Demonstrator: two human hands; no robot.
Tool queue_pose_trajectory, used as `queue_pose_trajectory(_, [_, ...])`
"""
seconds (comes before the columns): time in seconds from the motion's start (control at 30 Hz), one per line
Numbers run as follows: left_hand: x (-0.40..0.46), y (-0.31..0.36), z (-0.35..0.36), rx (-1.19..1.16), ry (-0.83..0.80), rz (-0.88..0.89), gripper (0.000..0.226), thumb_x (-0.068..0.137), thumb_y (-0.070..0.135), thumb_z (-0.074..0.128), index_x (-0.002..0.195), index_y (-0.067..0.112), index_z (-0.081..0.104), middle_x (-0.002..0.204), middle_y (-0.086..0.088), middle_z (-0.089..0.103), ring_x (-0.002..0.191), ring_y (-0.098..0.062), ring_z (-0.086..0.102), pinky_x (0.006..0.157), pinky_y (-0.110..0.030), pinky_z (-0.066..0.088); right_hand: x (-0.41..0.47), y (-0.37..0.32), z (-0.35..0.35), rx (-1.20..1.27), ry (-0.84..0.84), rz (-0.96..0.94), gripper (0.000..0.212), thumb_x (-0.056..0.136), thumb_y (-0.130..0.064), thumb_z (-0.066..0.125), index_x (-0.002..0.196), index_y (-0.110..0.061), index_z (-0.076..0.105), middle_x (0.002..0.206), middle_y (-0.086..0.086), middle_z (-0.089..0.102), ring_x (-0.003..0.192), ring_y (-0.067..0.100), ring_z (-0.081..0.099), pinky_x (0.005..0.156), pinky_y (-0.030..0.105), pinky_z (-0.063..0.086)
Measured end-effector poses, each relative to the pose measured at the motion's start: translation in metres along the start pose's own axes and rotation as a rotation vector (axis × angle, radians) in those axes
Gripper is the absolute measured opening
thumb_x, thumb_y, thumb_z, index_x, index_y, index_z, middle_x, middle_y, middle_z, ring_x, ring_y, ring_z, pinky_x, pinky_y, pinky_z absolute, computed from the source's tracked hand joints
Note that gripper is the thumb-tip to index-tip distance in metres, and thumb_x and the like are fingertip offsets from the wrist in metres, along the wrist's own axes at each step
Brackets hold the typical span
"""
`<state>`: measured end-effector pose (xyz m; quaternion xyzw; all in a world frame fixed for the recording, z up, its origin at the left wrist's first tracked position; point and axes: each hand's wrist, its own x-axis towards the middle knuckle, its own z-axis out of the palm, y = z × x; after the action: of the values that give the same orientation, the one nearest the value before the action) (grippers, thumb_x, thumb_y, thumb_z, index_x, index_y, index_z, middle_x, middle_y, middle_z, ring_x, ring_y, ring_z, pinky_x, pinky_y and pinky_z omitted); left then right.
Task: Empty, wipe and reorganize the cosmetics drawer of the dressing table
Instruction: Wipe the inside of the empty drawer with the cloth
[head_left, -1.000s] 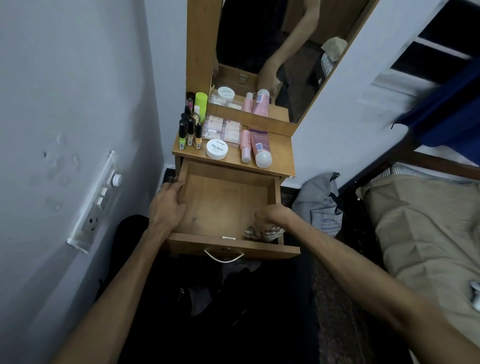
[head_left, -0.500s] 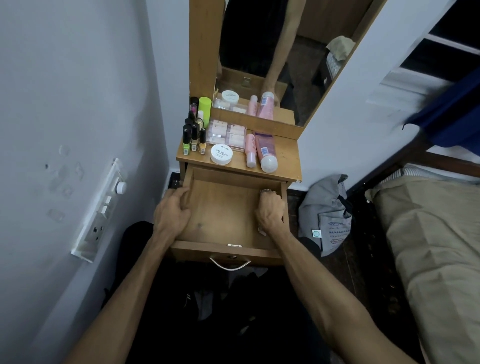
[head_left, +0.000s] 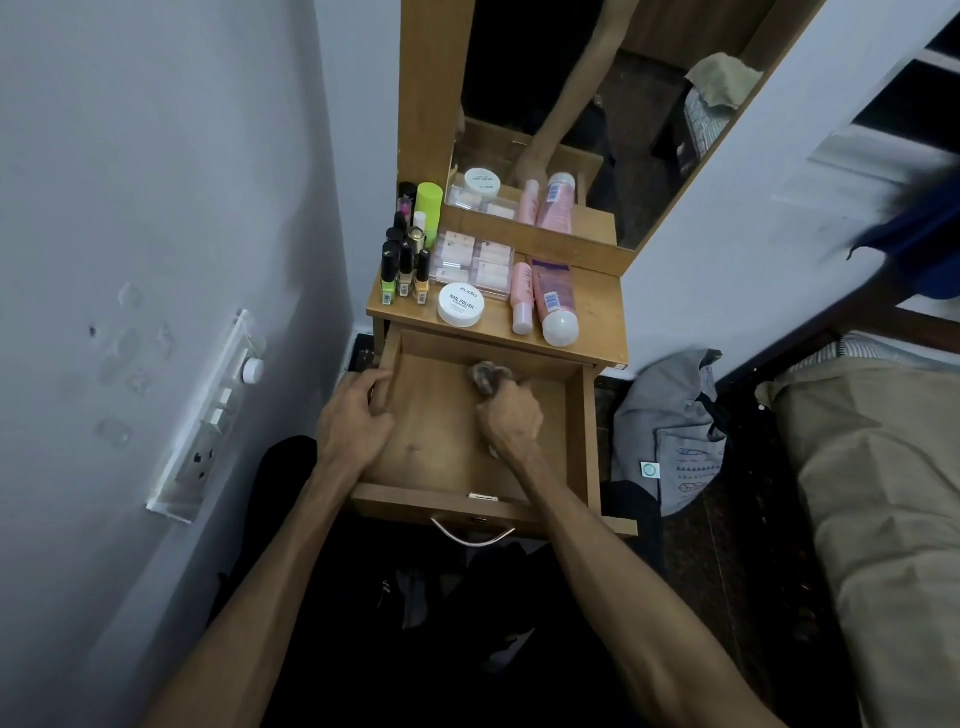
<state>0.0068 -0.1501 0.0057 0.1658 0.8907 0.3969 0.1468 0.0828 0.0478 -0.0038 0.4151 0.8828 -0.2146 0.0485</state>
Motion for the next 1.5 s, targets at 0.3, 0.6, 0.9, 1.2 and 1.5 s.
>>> queue_pose_trajectory(0.3, [-0.001,0.000,0.000,-0.030,0.010,0.007,0.060,0.079,0.004,0.060,0.133,0.030,0.061,0.123,0.000,0.058,0.110,-0.025,0.059,0.093,-0.041,0.051,0.013,-0.078,0.036,0.071,-0.086,-0.239,0.042,0.096,-0.032,0.061,0.138,-0.031,0.061,0.140,0.012,0.049,0.124,0.036,0.053,0.105,0.045,0.048])
queue_pose_trajectory(0.6, [-0.001,0.003,0.001,-0.071,0.005,0.011,0.051,0.086,0.008,0.060,0.132,0.029,0.060,0.123,0.001,0.055,0.104,-0.018,0.055,0.090,-0.037,0.048,0.007,-0.053,0.029,-0.057,-0.169,-0.526,0.034,0.088,-0.025,0.070,0.122,-0.027,0.072,0.126,0.008,0.064,0.117,0.031,0.057,0.100,0.044,0.050])
queue_pose_trajectory(0.9, [-0.002,-0.001,0.004,-0.032,0.008,0.005,0.048,0.092,0.009,0.055,0.136,0.028,0.058,0.135,-0.001,0.054,0.116,-0.020,0.056,0.100,-0.041,0.048,-0.043,-0.050,0.036,-0.273,-0.371,-0.862,0.017,0.083,-0.016,0.071,0.096,-0.005,0.074,0.105,0.018,0.072,0.094,0.030,0.065,0.094,0.043,0.051])
queue_pose_trajectory(1.2, [-0.001,-0.007,0.004,0.008,-0.010,0.041,0.046,0.097,0.013,0.054,0.140,0.029,0.057,0.139,-0.002,0.053,0.119,-0.025,0.056,0.102,-0.046,0.050,-0.012,-0.021,-0.001,-0.539,-0.362,-1.022,0.017,0.082,-0.008,0.072,0.096,-0.017,0.078,0.117,0.004,0.070,0.116,0.024,0.060,0.102,0.039,0.047])
queue_pose_trajectory(1.5, [-0.001,-0.007,0.005,0.001,-0.019,0.044,0.047,0.096,0.010,0.054,0.141,0.026,0.056,0.140,-0.005,0.051,0.118,-0.027,0.056,0.101,-0.046,0.049,0.013,0.054,-0.054,-0.546,-0.295,-0.487,0.022,0.101,-0.014,0.058,0.119,-0.006,0.066,0.123,0.012,0.065,0.117,0.027,0.062,0.104,0.040,0.050])
